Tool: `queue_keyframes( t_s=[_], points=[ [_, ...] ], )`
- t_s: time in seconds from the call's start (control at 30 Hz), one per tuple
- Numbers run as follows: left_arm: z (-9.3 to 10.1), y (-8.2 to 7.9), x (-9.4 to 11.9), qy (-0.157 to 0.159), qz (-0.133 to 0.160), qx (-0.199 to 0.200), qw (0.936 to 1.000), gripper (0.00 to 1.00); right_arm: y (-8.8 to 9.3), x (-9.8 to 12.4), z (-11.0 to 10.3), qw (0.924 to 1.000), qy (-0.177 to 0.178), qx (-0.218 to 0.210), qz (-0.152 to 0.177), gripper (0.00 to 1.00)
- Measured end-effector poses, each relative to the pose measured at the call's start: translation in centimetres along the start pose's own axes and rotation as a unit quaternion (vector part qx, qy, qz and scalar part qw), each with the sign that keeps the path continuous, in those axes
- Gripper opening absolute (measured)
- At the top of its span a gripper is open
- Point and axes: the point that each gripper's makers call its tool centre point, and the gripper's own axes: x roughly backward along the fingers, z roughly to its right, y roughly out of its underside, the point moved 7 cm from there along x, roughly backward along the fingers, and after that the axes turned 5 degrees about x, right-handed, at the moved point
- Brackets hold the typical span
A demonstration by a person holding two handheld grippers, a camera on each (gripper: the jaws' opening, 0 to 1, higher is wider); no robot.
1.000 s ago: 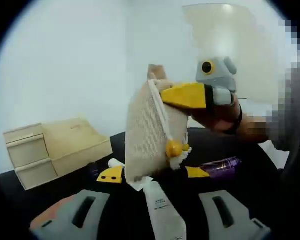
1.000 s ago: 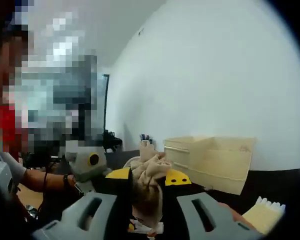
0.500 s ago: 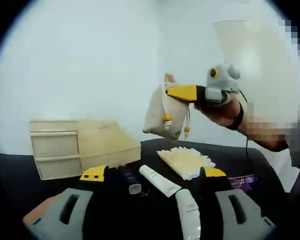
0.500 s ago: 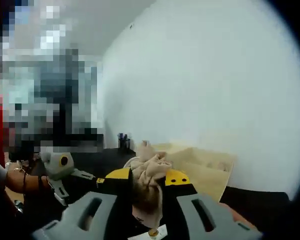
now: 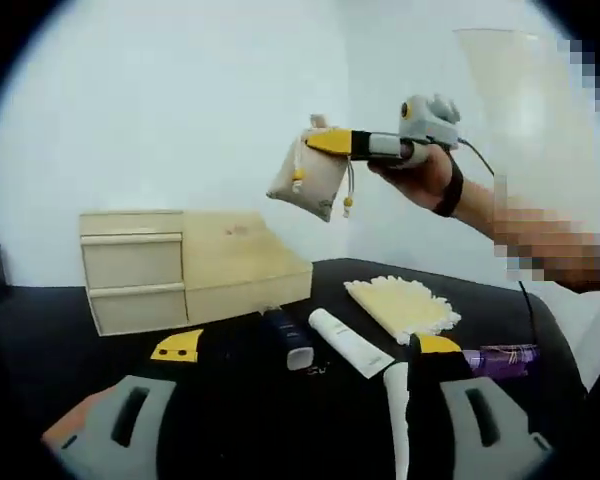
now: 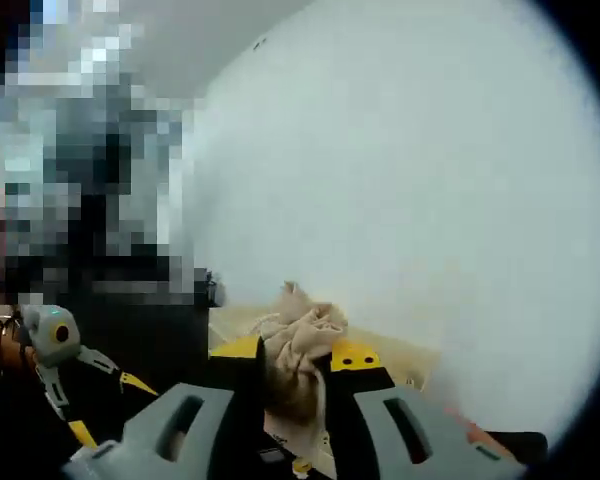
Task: Open the drawer, pick up the cosmetic bottles from the table one by one, place them into the drawer, release the gripper, close the drawer, and move the gripper away
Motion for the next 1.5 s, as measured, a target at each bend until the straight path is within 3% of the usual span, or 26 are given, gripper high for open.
queue_keyframes(
  t_s=[0.3, 0.47, 0.73, 1.0, 1.17, 1.3, 1.5],
  points=[
    [0.3, 0.0, -0.1, -0.001, 0.004, 0.003, 1.0, 0.72, -0.5, -4.7, 2.6, 0.9998, 0.014, 0.011, 0.001, 0.19],
    [-0.1, 0.0, 0.0, -0.006, 0.008, 0.007, 0.9999, 0.7, -0.5, -7.6, 2.8, 0.9996, 0.028, 0.006, 0.007, 0.19],
    [-1.3, 0.2, 0.0, -0.02, 0.005, 0.019, 0.9996, 0.69, 0.1, -12.1, 3.9, 0.9992, 0.029, 0.026, -0.01, 0.19],
    [-1.9, 0.0, 0.4, -0.02, 0.013, 0.039, 0.9989, 0.68, 2.0, -15.9, 7.2, 0.9969, 0.05, 0.045, -0.041, 0.19],
    [-2.0, 0.2, 0.3, -0.023, 0.007, 0.037, 0.999, 0.66, 4.0, -16.8, 7.8, 0.9954, 0.065, 0.052, -0.047, 0.19],
    [-1.9, 0.2, 0.3, -0.023, 0.008, 0.037, 0.999, 0.66, 4.2, -17.4, 8.8, 0.9968, 0.059, 0.035, -0.04, 0.19],
    [-1.5, -0.2, 0.3, -0.016, 0.012, 0.033, 0.9993, 0.65, 5.8, -19.2, 8.8, 0.9959, 0.04, 0.048, -0.065, 0.19]
  ],
)
